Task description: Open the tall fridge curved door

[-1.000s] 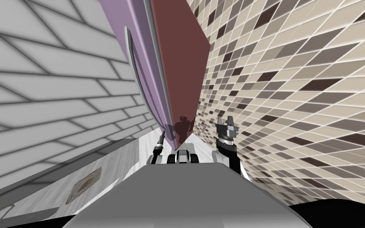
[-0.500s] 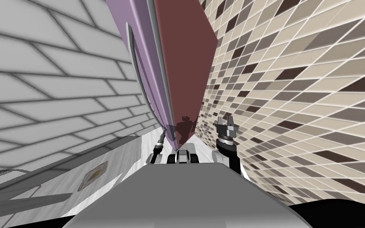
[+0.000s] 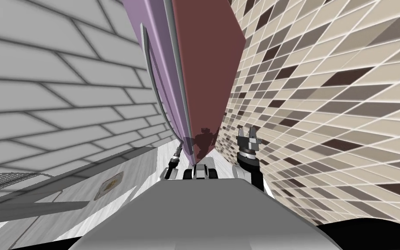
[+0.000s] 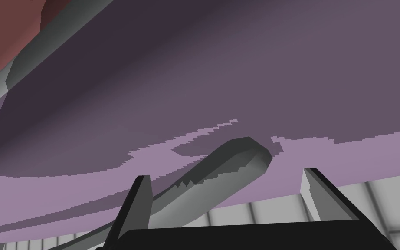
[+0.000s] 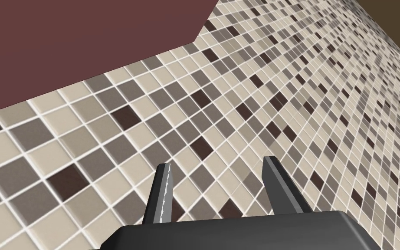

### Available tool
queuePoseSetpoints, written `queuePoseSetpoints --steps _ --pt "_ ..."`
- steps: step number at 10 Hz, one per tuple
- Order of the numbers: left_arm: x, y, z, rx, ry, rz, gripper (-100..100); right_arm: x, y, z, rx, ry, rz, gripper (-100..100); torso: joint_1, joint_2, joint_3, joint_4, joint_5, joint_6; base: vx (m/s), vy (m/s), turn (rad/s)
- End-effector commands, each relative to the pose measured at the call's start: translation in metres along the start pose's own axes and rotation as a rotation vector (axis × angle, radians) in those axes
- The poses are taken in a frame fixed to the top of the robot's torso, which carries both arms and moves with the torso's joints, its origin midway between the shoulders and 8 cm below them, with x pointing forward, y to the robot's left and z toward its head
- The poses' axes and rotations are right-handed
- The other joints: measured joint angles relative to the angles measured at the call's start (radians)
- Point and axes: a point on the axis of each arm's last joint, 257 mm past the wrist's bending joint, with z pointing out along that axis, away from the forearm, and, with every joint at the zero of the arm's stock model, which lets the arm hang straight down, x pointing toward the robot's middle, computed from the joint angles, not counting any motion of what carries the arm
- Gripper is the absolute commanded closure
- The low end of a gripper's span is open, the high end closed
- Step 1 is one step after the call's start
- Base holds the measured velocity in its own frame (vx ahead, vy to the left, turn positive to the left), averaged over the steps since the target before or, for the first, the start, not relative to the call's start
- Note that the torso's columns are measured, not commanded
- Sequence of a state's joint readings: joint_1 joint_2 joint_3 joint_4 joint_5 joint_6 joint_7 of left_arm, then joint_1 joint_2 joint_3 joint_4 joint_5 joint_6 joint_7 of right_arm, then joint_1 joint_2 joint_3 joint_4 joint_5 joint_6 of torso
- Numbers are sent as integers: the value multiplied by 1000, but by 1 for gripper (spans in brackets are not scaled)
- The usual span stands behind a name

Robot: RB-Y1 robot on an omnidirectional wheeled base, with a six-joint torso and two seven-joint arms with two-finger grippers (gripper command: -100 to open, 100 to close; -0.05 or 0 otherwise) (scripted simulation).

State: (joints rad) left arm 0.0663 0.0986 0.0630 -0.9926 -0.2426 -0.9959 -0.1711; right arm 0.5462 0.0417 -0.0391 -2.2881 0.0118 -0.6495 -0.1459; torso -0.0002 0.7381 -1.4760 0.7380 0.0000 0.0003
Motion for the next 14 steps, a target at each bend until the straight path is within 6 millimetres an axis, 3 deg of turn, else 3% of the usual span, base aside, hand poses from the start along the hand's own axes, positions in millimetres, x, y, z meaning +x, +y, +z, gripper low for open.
queuePoseSetpoints --steps 1,8,9,14 --pt "6 -3 2 9 25 -10 -100 0 0 0 0 0 0 0 0 0 0 0 0 0 34 -23 61" --pt "21 -9 1 20 81 -35 -100 0 0 0 0 0 0 0 -1 -1 -1 -1 0 2 32 -23 95" --pt "18 -8 2 19 66 -28 100 0 0 0 0 0 0 0 0 -1 -1 -1 0 2 -36 19 -170" --pt "5 -2 1 5 12 -5 100 0 0 0 0 0 0 0 0 -4 -2 -1 0 0 -46 32 -133"
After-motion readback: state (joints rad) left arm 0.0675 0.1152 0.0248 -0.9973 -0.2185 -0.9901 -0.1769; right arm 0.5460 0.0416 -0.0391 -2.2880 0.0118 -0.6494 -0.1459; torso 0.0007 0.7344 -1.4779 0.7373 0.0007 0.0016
